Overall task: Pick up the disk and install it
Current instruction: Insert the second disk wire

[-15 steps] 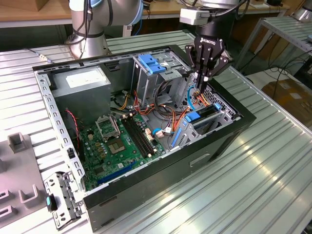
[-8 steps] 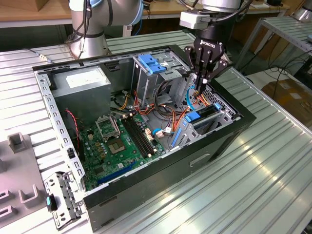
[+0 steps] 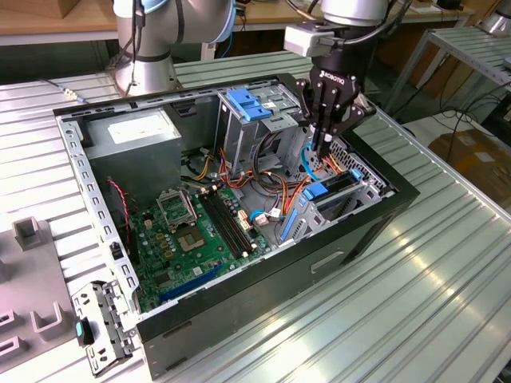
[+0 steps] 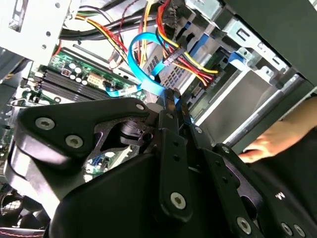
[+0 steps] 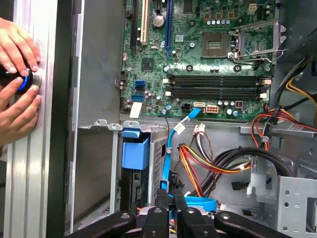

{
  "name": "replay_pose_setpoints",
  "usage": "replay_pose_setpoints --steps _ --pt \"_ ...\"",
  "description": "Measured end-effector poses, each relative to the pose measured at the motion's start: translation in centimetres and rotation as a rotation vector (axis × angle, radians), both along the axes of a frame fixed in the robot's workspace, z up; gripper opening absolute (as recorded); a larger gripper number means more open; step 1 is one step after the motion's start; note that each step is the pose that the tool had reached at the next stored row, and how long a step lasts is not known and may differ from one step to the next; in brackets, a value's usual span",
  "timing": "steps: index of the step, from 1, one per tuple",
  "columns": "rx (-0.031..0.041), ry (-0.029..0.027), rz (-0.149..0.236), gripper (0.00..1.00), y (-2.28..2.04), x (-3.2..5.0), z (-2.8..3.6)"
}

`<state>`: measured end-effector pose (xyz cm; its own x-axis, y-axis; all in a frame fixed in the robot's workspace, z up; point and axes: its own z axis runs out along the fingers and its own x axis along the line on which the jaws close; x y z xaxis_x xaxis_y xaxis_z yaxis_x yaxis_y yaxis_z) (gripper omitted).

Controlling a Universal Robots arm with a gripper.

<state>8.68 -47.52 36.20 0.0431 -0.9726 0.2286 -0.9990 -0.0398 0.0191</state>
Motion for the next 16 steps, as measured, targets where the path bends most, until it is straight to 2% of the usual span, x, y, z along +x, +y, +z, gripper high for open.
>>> replay_pose_setpoints --steps 1,2,5,7,10,12,16 --pt "0.0186 -0.0018 0.0 0.16 -0.28 -0.05 -0.03" --pt "0.0303 -0.0027 0.0 0.16 -0.62 -0.09 -0.07" --pt "0.0483 -0.005 0.0 0.16 -1.61 -0.12 -0.19" --pt "0.0558 -0.0066 0.0 0.16 -2.27 -0.13 -0.25" --pt "0.061 -0.0099 0.0 0.16 -3.17 -0.16 -0.34" --pt "0.064 -0.0128 0.0 0.16 -3.62 -0.19 -0.37" --pt "0.0697 -0.02 0.001 0.16 -4.23 -0.31 -0.46"
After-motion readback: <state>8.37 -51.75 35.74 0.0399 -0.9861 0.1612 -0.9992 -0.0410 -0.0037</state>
